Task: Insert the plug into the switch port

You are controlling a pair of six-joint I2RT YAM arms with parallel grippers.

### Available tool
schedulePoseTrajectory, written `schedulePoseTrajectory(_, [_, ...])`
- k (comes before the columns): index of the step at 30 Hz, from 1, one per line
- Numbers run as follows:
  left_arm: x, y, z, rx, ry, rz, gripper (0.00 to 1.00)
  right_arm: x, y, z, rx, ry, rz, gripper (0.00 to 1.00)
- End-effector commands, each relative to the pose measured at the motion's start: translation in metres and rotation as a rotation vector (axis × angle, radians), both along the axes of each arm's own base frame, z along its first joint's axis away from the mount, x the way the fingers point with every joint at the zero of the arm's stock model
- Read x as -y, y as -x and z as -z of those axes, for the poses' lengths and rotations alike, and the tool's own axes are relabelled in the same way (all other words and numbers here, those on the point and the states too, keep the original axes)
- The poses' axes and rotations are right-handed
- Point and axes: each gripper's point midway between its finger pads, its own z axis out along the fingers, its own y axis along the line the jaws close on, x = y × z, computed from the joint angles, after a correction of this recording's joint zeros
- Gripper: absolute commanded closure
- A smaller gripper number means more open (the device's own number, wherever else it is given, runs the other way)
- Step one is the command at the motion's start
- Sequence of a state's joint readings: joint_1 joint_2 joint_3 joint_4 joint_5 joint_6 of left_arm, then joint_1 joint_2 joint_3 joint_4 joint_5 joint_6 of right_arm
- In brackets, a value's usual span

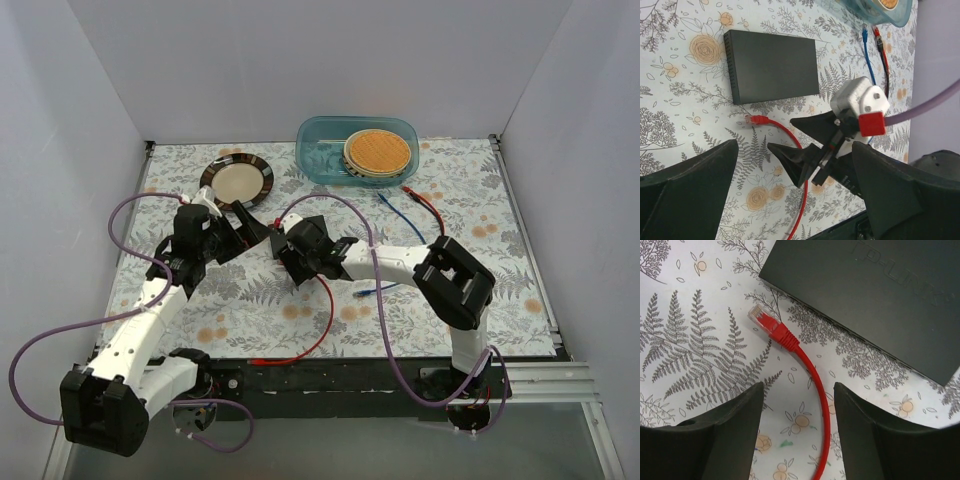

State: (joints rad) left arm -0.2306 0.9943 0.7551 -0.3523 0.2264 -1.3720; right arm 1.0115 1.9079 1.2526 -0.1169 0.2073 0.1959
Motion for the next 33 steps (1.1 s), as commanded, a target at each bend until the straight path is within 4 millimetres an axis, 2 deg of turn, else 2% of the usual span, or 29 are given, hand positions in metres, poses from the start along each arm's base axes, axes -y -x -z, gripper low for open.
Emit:
schedulePoseTrajectory(1, [-0.008,-0.002,-0.027,0.079,-0.026,-0.024,0.02,-0.028,-0.014,-0.006,-0.004,-0.107,-0.043,0.37])
schedulePoseTrajectory(7, [-0.011,-0.003,-0.022,0.059,-0.053,-0.037,0.02,-0.036,-0.015,0.017,-0.045,-0.098,-0.056,0.42])
schedulePoseTrajectory(10, [-0.014,-0.004,-0.022,0.059,-0.065,-0.049,0.02,-0.038,-0.018,0.024,-0.048,-0.088,-0.06,0.48])
schedulePoseTrajectory(12, [-0.016,-0.004,-0.023,0.061,-0.069,-0.057,0.02,-0.039,-0.02,0.027,-0.045,-0.08,-0.065,0.62])
schedulePoseTrajectory(13, [-0.016,-0.003,-0.023,0.06,-0.07,-0.06,0.02,-0.038,-0.019,0.032,-0.051,-0.065,-0.066,0.72])
schedulePoseTrajectory(14, [-0.018,-0.004,-0.023,0.061,-0.076,-0.069,0.02,-0.035,-0.019,0.035,-0.054,-0.049,-0.059,0.87])
schedulePoseTrajectory(15, [-0.02,-0.004,-0.023,0.06,-0.08,-0.074,0.02,-0.032,-0.018,0.039,-0.058,-0.034,-0.056,0.94])
schedulePoseTrajectory(16, [-0.02,-0.003,-0.023,0.057,-0.082,-0.079,0.02,-0.029,-0.017,0.041,-0.059,-0.022,-0.055,0.99])
schedulePoseTrajectory(18, [-0.023,-0.004,-0.026,0.064,-0.091,-0.093,0.02,-0.022,-0.012,0.045,-0.071,-0.012,-0.055,0.99])
schedulePoseTrajectory(23, [-0.028,-0.004,-0.026,0.049,-0.115,-0.11,0.02,-0.014,0.004,0.008,-0.06,-0.093,-0.089,0.99])
schedulePoseTrajectory(24, [-0.027,-0.003,-0.026,0.049,-0.11,-0.102,0.02,-0.013,0.006,-0.012,-0.042,-0.131,-0.087,0.99])
schedulePoseTrajectory(25, [-0.026,-0.003,-0.028,0.054,-0.106,-0.099,0.02,-0.006,0.012,-0.011,-0.053,-0.132,-0.081,0.99])
schedulePoseTrajectory(26, [-0.024,-0.002,-0.031,0.062,-0.098,-0.09,0.02,-0.003,0.014,-0.018,-0.049,-0.146,-0.076,0.99])
schedulePoseTrajectory(27, [-0.02,-0.002,-0.033,0.07,-0.082,-0.07,0.02,0.0,0.015,-0.037,-0.027,-0.179,-0.071,0.99])
schedulePoseTrajectory(29, [-0.015,0.001,-0.034,0.08,-0.071,-0.033,0.02,0.012,0.018,-0.045,-0.016,-0.184,-0.038,0.99])
schedulePoseTrajectory(30, [-0.009,0.002,-0.038,0.098,-0.051,-0.005,0.02,0.016,0.019,-0.062,0.006,-0.214,-0.028,0.99])
schedulePoseTrajectory(32, [-0.006,0.003,-0.037,0.097,-0.029,0.002,0.02,0.025,0.02,-0.072,0.021,-0.225,0.009,0.99])
schedulePoseTrajectory(33, [-0.004,0.003,-0.04,0.102,-0.013,0.007,0.02,0.028,0.02,-0.091,0.044,-0.264,0.025,0.99])
